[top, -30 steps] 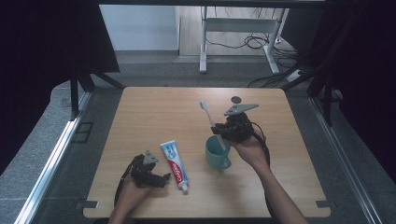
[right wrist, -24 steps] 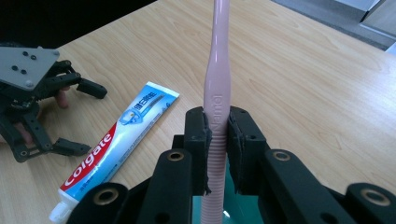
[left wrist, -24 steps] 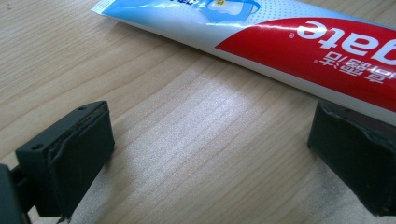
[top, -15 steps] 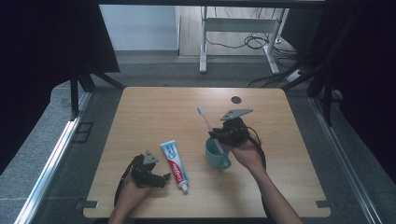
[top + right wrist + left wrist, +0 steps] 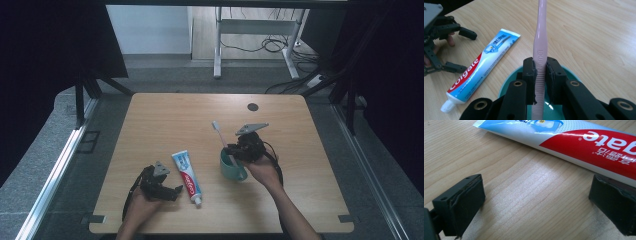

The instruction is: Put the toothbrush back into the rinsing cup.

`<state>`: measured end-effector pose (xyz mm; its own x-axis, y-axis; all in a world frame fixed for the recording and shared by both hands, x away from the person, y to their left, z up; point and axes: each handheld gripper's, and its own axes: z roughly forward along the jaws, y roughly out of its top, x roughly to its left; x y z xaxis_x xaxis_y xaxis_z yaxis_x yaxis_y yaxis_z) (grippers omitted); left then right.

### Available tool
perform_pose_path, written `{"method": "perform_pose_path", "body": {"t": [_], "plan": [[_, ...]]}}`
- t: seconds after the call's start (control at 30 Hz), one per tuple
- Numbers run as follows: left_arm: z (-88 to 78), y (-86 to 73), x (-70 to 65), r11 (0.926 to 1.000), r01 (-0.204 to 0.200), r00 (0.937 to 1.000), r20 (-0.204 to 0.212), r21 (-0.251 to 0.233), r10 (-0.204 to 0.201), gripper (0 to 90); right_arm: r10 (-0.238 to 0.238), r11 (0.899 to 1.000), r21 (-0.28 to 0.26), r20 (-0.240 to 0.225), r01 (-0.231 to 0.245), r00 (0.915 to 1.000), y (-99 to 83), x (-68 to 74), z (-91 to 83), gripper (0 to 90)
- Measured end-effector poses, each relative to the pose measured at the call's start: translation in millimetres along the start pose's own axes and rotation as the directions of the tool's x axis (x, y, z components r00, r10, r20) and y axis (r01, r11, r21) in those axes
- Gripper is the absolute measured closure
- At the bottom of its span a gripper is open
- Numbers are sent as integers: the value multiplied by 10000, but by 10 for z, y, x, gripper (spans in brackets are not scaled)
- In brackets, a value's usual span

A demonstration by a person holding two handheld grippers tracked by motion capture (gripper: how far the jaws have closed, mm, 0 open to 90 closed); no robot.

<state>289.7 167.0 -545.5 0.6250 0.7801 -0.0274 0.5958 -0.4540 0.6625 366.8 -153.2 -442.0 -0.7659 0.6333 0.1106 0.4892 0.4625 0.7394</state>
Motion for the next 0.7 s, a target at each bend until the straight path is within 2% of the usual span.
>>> {"method": "perform_pose_path", "body": {"t": [0.7], "plan": [[2,0,-1,10000,13,10000,0,-18,-13,1,341,9985,433,-205,-332,9992,-206,-76,97,774]]}}
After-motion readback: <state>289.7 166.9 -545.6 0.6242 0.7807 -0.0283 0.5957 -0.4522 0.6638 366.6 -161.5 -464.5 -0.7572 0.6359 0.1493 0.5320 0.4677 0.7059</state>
